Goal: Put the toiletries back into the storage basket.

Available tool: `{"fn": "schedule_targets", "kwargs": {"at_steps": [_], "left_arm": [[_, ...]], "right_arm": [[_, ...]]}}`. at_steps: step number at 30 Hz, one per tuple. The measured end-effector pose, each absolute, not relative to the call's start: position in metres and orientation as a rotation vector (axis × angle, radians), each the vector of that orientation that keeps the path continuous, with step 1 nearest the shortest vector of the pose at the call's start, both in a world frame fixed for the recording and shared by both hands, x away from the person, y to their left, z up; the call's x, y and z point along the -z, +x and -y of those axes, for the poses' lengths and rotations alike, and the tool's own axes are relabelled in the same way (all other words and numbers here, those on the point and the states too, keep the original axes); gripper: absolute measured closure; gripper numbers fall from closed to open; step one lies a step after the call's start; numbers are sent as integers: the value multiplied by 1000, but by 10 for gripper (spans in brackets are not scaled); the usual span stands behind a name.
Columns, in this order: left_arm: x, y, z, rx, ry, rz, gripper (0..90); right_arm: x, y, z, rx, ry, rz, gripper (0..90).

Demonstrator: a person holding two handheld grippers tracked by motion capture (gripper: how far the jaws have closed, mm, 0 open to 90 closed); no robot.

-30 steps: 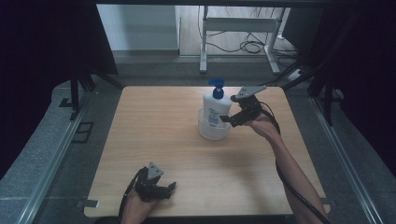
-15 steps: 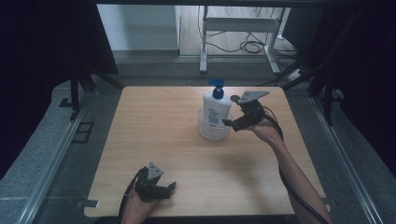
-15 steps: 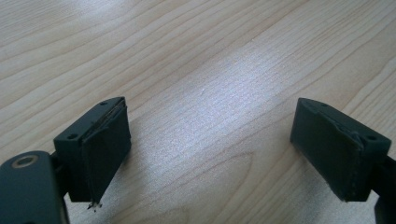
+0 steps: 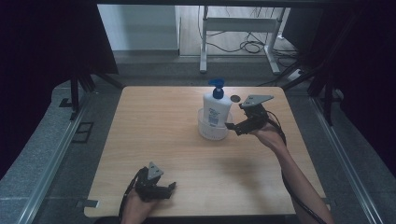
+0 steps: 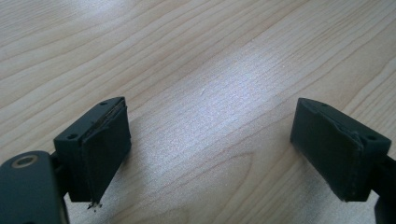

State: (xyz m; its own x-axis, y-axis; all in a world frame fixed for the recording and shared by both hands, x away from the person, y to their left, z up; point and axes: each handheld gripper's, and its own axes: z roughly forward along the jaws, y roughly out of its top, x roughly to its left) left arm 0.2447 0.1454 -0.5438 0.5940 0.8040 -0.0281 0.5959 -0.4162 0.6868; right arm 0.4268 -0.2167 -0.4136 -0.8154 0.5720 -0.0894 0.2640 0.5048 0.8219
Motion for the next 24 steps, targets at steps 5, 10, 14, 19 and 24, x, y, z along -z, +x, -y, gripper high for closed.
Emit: {"fn": "schedule_targets", "kwargs": {"at_steps": [5,10,14,19,24], "left_arm": [[544,245,-145,-404,2157,-1104,118],[544,245,-145,-404,2157,-1104,118],[544,245,-145,-404,2157,-1104,118],[544,245,-145,-404,2156,-1105,118],[544,245,-145,-405,2156,-1105,118]], "right_arm": [[413,421,218,-1227,697,-2398,0],[414,415,220,-1229,694,-2400,0],[415,412,220,-1228,695,-2401,0],[417,407,222,-1223,702,-2401,0],[420,402,225,-1220,704,-2399,0]]}}
